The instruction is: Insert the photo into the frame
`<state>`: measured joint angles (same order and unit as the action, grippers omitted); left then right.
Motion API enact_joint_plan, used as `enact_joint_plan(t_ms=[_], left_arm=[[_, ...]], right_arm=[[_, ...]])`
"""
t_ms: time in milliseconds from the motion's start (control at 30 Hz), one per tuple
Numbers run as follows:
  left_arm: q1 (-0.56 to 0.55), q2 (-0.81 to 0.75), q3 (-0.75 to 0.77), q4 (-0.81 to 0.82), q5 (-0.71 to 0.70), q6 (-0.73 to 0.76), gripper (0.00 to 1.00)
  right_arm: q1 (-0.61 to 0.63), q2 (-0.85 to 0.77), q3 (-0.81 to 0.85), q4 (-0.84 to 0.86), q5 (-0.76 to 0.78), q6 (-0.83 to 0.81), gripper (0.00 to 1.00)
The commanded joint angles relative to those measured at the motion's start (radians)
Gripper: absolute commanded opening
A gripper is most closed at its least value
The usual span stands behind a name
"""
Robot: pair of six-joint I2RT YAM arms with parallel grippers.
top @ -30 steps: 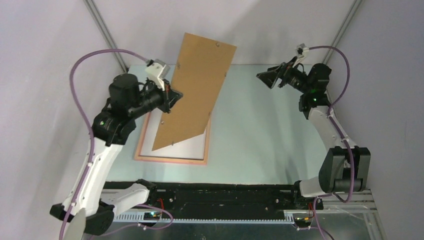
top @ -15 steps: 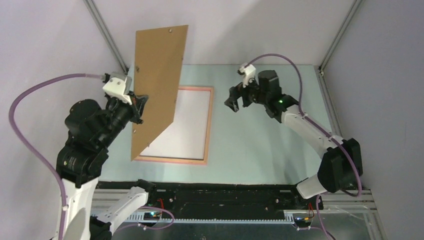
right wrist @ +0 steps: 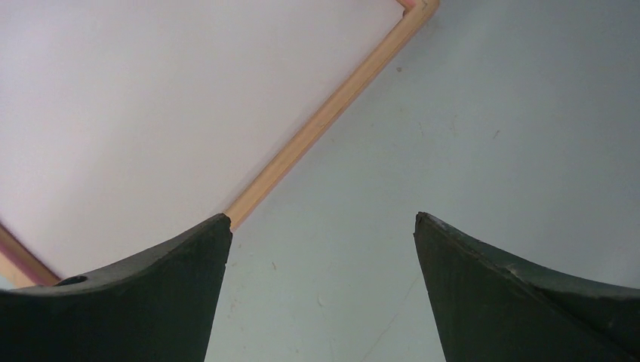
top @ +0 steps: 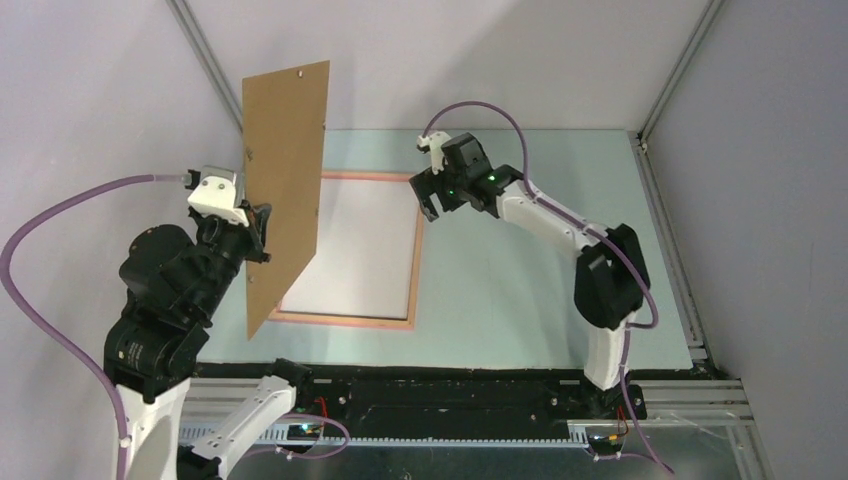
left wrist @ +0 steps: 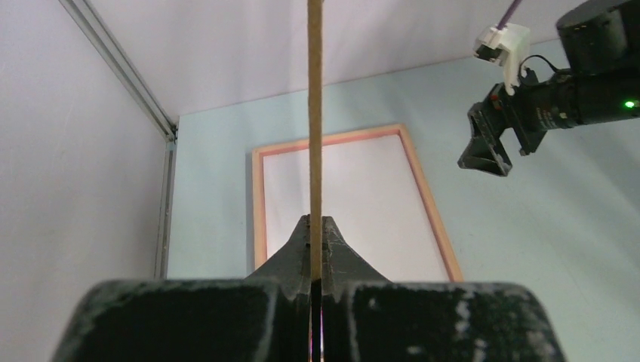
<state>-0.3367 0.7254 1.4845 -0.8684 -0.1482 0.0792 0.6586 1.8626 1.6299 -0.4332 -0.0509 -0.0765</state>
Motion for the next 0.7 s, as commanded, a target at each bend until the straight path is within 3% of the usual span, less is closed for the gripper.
enact_joint_plan(t_ms=[0, 267, 667], left_arm=[[0.016, -0.029, -0.004, 0.096, -0.025, 0.013, 0.0], [0.026, -0.039, -0.017, 0.097, -0.003, 0.005, 0.0], [0.031, -0.044, -0.025, 0.098, 0.019, -0.003, 0.0]], right_arm=[[0.027, 0.101, 0.118, -0.077, 0.051, 0.108, 0.94], [0.057, 0.309, 0.214, -0.101, 0.01, 0.27, 0.84], [0.069, 0.411, 0.247, -0.115, -0.01, 0.337, 0.69]])
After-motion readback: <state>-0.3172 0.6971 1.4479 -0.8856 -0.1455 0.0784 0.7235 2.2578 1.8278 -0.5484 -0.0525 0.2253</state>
